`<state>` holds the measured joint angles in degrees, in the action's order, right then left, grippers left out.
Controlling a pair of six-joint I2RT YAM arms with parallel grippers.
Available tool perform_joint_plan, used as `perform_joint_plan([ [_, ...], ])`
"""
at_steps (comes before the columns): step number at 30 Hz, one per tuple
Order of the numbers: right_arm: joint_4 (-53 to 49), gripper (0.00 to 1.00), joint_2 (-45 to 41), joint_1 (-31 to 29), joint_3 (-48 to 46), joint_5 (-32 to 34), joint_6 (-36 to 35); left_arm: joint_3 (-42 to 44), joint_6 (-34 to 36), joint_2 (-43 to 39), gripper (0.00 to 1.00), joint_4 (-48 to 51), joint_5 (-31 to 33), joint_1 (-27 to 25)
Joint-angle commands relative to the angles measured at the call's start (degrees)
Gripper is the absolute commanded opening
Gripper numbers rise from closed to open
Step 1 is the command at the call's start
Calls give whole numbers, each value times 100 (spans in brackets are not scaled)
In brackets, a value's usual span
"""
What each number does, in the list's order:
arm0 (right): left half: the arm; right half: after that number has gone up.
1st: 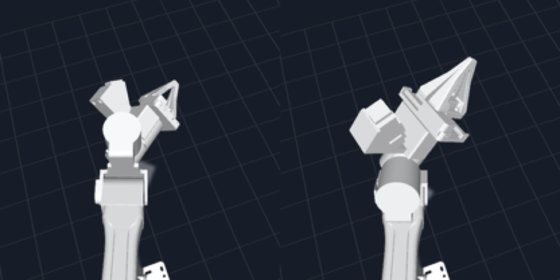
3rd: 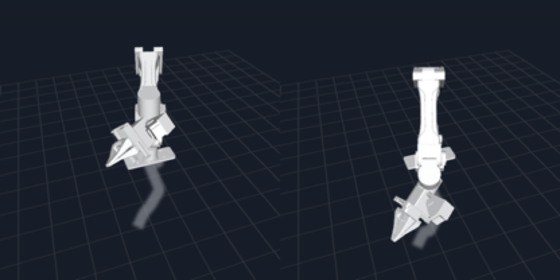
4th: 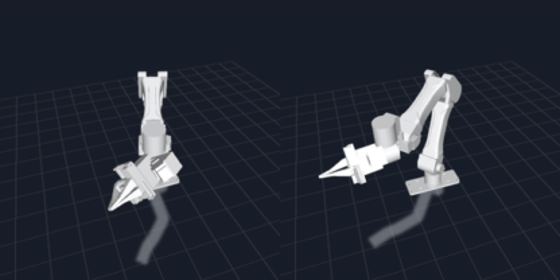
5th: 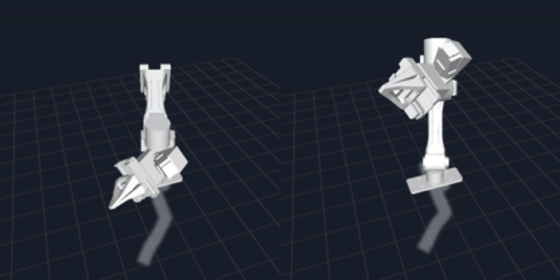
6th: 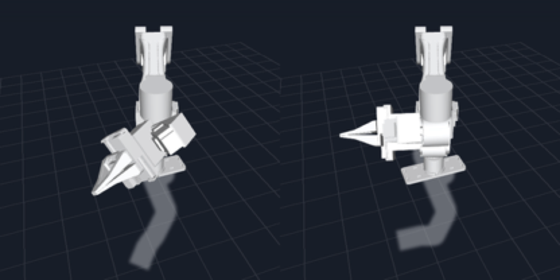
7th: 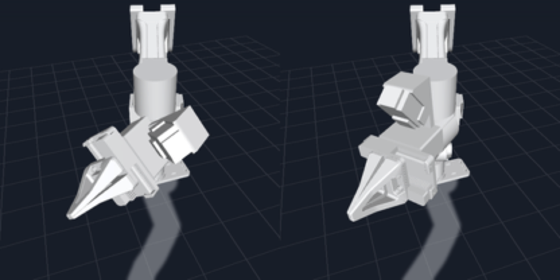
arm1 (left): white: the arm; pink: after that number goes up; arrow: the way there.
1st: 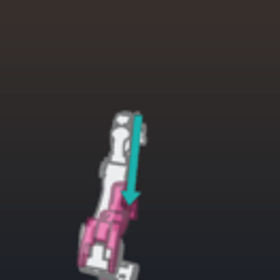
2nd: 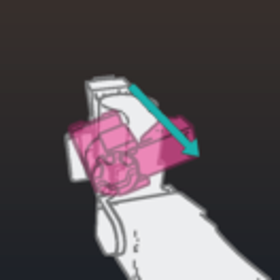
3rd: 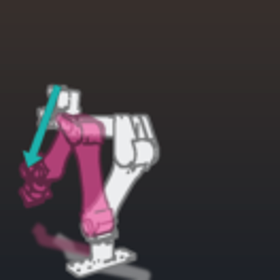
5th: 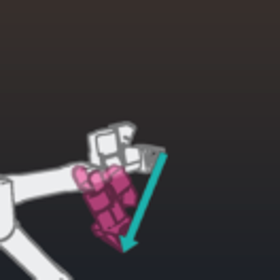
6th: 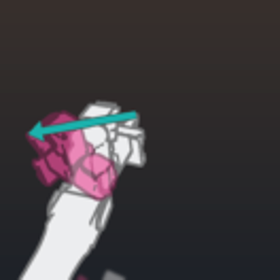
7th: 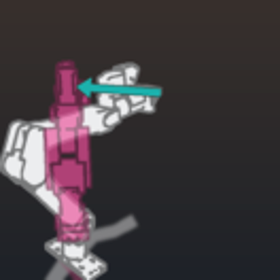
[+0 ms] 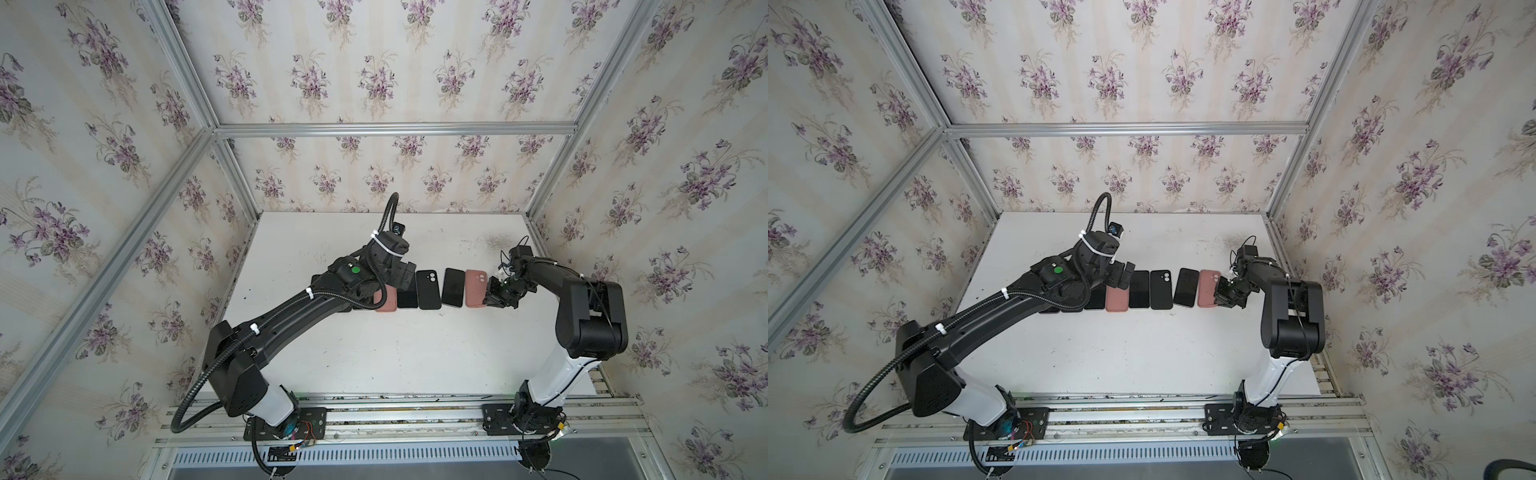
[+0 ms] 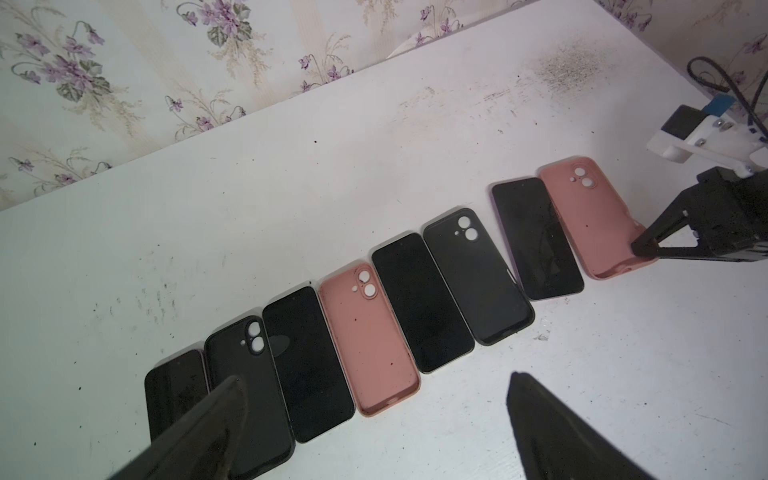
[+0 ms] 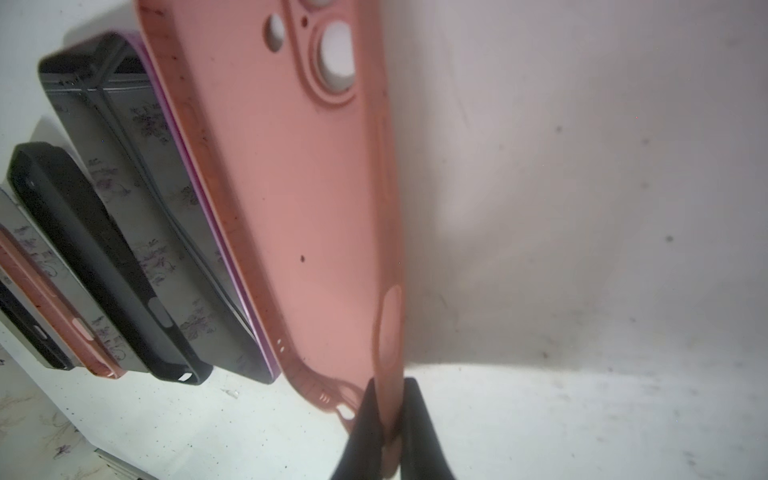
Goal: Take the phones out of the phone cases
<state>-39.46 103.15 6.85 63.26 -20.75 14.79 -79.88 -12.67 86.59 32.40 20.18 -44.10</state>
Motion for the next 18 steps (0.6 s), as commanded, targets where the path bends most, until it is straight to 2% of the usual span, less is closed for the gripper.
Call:
perform_joint_plan([
  [1, -108, 0, 77, -150, 96, 282, -332, 358, -298, -397, 100, -103, 3, 224],
  [9, -20, 0, 153, -341, 75, 385, -364, 947, -487, -1065, 100, -103, -39, 683],
  [10, 15, 5, 152, -347, 72, 377, -354, 996, -513, -1115, 100, -102, -41, 715],
  [13, 21, 28, 123, -351, 103, 499, -319, 1120, -544, -1250, 100, -103, -15, 800],
  [16, 146, 43, -31, -351, 55, 640, -358, 1255, -644, -1408, 100, -103, -32, 947],
  [17, 184, 55, -111, -351, 38, 704, -390, 1307, -658, -1469, 100, -103, -9, 990],
  [18, 229, 62, -190, -351, 12, 757, -412, 1348, -675, -1541, 100, -103, 11, 1043],
])
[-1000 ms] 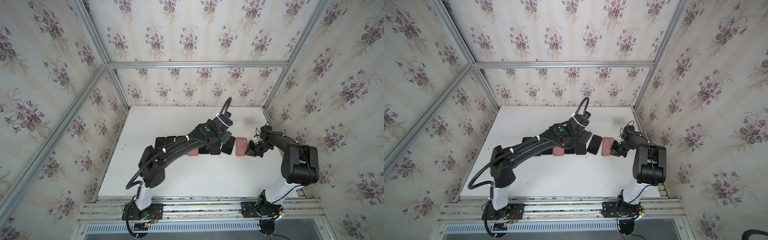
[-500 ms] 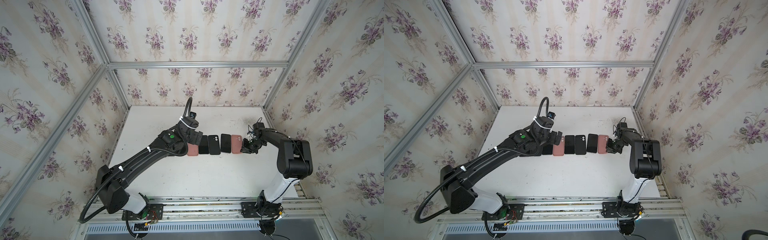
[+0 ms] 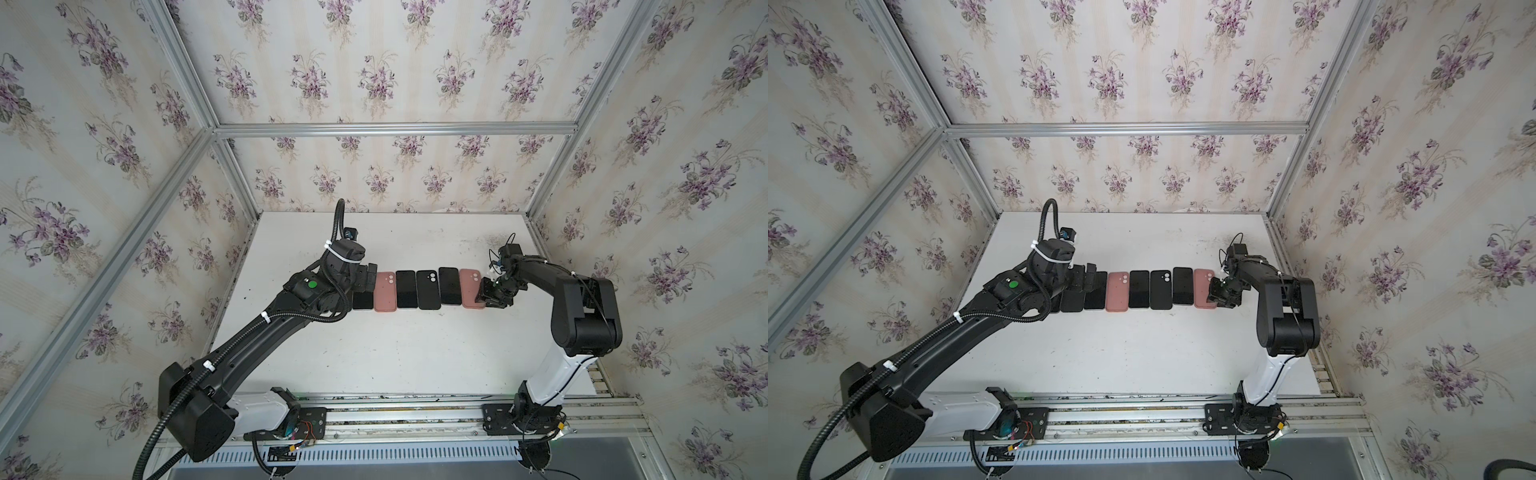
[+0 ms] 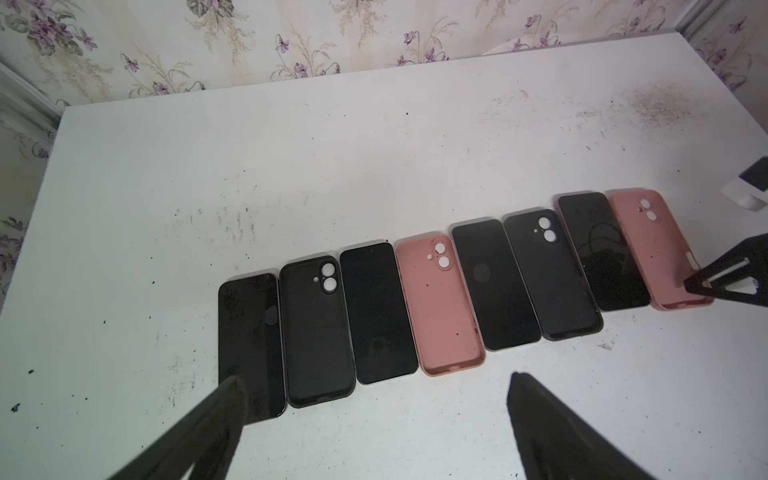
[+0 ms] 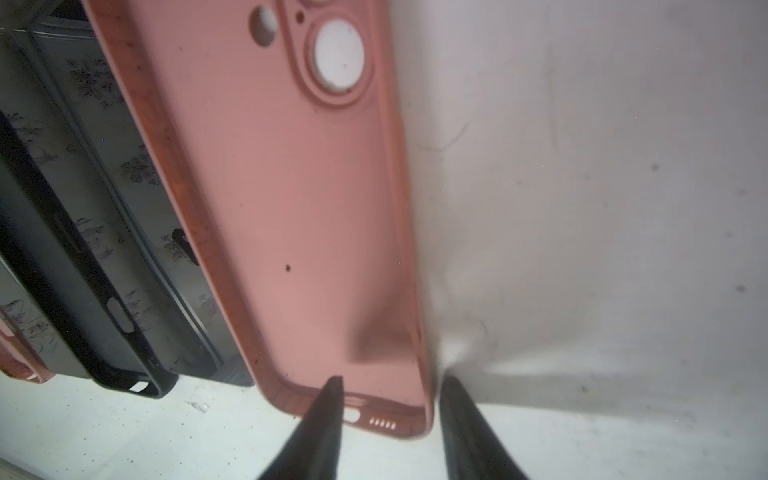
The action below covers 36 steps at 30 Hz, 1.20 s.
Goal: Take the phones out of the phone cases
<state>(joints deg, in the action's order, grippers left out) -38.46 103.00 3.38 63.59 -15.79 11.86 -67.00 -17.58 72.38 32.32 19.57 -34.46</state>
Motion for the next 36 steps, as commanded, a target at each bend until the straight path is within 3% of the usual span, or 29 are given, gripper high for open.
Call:
perform_joint_plan([
  [1, 176, 67, -290, -4, -55, 345, -150, 118, -200, -145, 100, -94, 82, 141],
  [10, 1672, 86, -2346, -4, -1089, 575, -431, 778, -254, -1319, 100, -280, 247, 1028],
  [12, 2378, 99, -3119, -4, -1636, 672, -488, 1121, -223, -1721, 100, -543, 337, 1316],
  [16, 4682, 100, -4668, -4, -3297, 936, -646, 2348, -36, -2549, 100, -1722, 512, 2233],
  [19, 6359, 100, -5146, -3, -4382, 1153, -749, 3519, 121, -3054, 100, -3109, 329, 3121],
  [22, 6496, 100, -4867, -4, -4595, 1214, -790, 4604, 700, -3130, 100, -4674, -365, 3811],
  [25, 7247, 100, -4363, -19, -4939, 1234, -724, 5120, 1187, -2714, 100, -5629, -278, 3911],
  [27, 7847, 100, -3928, -47, -5081, 1292, -739, 5244, 1187, -2406, 100, -5929, -719, 4012],
  [30, 8808, 100, -3236, -171, -5132, 1334, -801, 5561, 1053, -1812, 100, -7161, -1212, 4017],
  [33, 8661, 100, -2771, -491, -4708, 1415, -1475, 5574, 1250, -999, 100, -8211, -1848, 3976],
  [36, 10035, 100, -1775, -530, -4826, 1534, -1600, 5282, 1445, -276, 100, -8438, -2437, 3944],
])
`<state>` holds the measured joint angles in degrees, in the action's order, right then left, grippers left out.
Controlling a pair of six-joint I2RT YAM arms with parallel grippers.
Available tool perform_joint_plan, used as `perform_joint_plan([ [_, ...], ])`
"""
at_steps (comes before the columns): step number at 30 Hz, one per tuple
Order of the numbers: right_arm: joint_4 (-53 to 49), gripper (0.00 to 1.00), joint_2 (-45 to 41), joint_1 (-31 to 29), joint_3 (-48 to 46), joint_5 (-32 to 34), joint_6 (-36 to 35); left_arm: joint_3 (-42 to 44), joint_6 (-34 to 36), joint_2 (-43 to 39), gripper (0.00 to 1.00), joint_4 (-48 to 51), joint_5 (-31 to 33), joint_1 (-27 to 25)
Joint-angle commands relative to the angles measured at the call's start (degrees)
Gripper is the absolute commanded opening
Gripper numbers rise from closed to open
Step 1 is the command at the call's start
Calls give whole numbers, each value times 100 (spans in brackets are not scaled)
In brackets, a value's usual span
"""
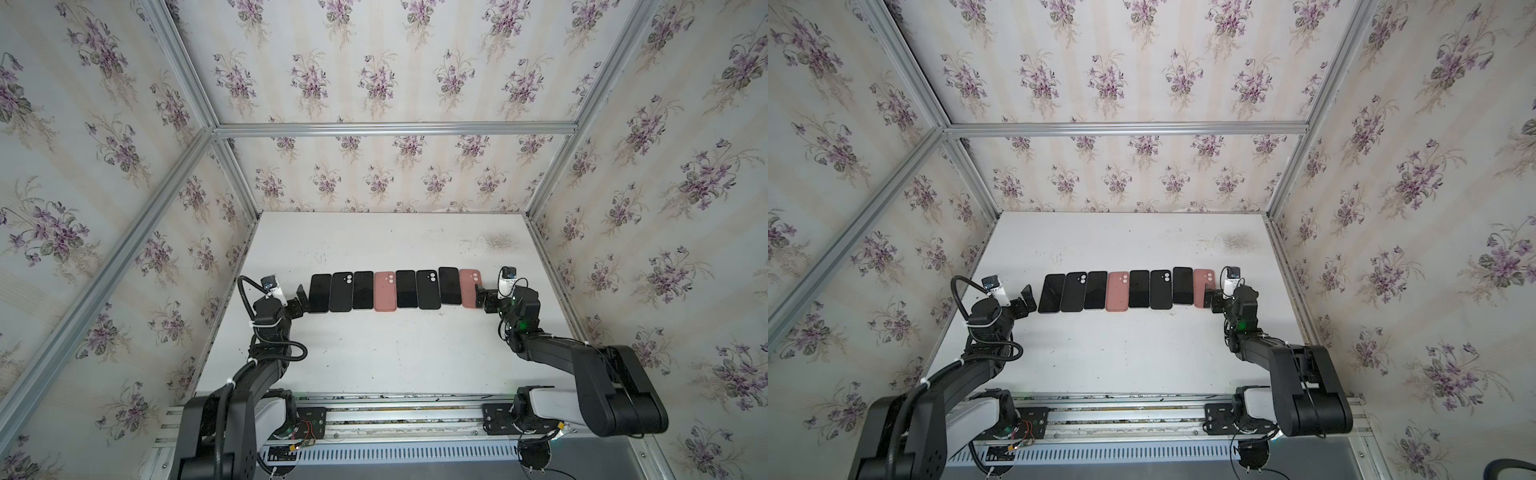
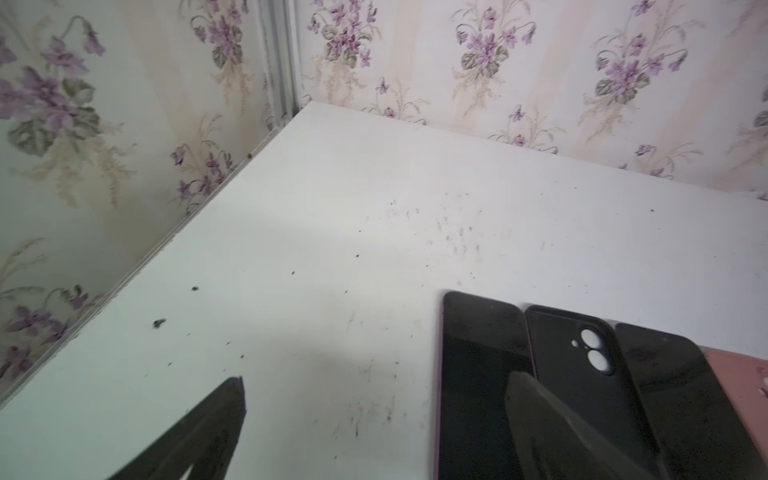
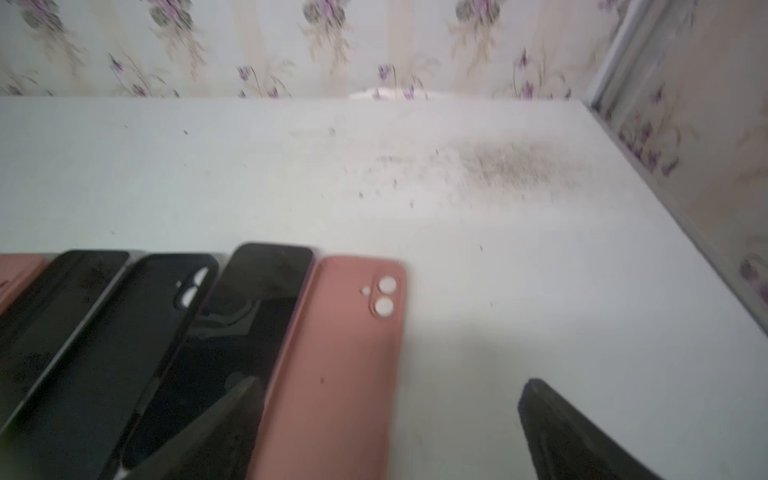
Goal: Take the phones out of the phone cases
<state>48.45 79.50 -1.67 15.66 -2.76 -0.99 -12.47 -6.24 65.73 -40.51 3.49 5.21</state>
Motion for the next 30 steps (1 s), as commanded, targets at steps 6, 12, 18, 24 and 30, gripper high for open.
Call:
perform_joint_plan([
  [6, 651, 100, 987, -112, 570, 1240, -53, -488, 762, 1029, 100, -1080, -692, -423],
  [12, 354, 100, 853, -132, 619, 1250, -32, -467, 765, 1038, 100, -1143, -646, -451],
  [18, 508, 100, 889, -124, 567, 1266, -41, -458, 760, 1029, 100, -1161, -647, -452],
  [24, 693, 100, 926, -129, 475, 1003, -154, -449, 766, 1029, 100, -1160, -648, -452],
  [30, 521, 100, 897, -103, 567, 852, -175, -441, 766, 1011, 100, -1185, -656, -451],
])
